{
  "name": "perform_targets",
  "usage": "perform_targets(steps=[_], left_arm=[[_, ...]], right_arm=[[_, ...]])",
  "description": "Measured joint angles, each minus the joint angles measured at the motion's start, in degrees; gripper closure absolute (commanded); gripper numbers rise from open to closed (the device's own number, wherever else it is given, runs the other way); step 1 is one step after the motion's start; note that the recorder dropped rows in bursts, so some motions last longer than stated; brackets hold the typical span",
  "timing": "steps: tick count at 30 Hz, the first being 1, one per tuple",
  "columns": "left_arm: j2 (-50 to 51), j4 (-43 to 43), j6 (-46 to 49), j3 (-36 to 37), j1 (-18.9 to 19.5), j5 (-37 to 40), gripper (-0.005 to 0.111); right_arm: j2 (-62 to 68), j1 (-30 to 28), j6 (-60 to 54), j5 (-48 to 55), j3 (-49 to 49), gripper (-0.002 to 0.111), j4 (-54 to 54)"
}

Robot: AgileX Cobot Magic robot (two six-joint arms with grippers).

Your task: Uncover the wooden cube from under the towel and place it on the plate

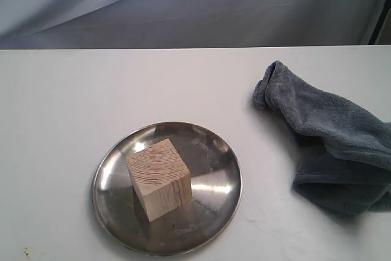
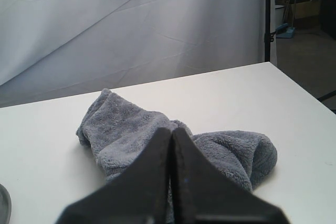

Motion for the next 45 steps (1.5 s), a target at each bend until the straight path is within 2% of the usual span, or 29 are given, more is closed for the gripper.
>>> perform_targets(steps=[11, 21, 24, 30, 45], left_arm=[[-22.67, -4.09, 3.73, 10.92, 0.00, -11.45, 0.107], [-40.87, -4.09, 4.52, 14.34, 0.00, -16.41, 0.107], [-49.68, -3.89, 5.16, 16.58, 0.00, -18.80, 0.107], [-62.00, 0.18, 5.38, 19.84, 0.00, -21.25, 0.107], [-63.53, 4.46, 5.70, 20.57, 0.00, -18.94, 0.107]], right_arm=[[0.00, 0.00, 0.00, 0.00, 0.00, 0.108, 0.00], [0.00, 0.00, 0.00, 0.00, 0.00, 0.108, 0.00], [0.00, 0.00, 0.00, 0.00, 0.00, 0.108, 0.00], [0.00, 0.00, 0.00, 0.00, 0.00, 0.108, 0.00], [0.00, 0.00, 0.00, 0.00, 0.00, 0.108, 0.00]])
